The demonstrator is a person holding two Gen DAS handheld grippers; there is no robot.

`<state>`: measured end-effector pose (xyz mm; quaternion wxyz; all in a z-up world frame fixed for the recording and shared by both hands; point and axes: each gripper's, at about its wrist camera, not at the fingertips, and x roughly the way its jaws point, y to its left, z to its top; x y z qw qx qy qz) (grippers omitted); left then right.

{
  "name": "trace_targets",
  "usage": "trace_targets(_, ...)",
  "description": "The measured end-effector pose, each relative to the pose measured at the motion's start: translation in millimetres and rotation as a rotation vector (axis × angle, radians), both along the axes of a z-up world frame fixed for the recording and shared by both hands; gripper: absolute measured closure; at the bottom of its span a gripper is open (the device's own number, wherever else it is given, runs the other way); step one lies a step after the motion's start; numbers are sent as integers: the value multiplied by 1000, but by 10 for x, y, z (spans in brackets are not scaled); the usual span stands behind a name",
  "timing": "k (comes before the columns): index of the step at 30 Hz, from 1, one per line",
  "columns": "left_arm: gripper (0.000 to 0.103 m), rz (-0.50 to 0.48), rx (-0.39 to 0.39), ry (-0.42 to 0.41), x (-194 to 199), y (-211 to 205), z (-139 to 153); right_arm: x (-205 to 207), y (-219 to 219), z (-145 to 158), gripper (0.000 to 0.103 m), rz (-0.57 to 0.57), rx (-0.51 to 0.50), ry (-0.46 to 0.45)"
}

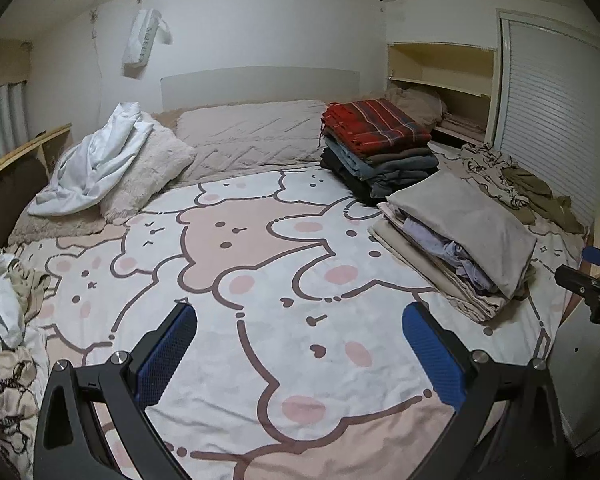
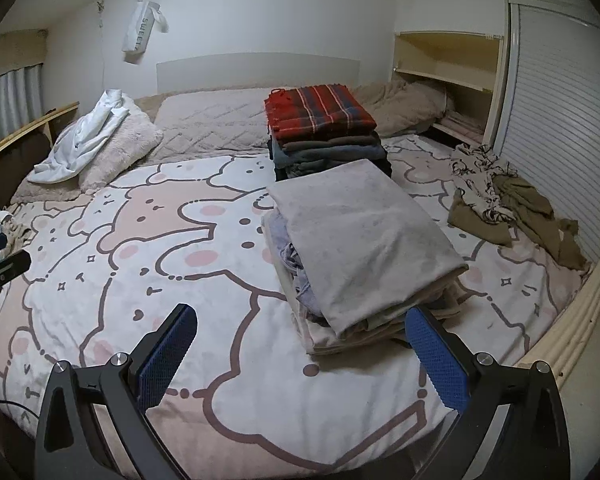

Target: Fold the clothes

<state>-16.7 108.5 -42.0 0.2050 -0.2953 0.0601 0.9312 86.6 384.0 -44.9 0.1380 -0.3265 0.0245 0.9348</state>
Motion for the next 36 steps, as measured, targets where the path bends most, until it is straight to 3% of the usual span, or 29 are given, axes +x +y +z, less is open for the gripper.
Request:
trace_targets(12,0,6,-7,-7,71,-63,-11,-12,-186,-70,0,38,37,-26)
trace_targets(36,0,-9,20,-6,121,-23,88,2,-159,-63,0,32,59,-41)
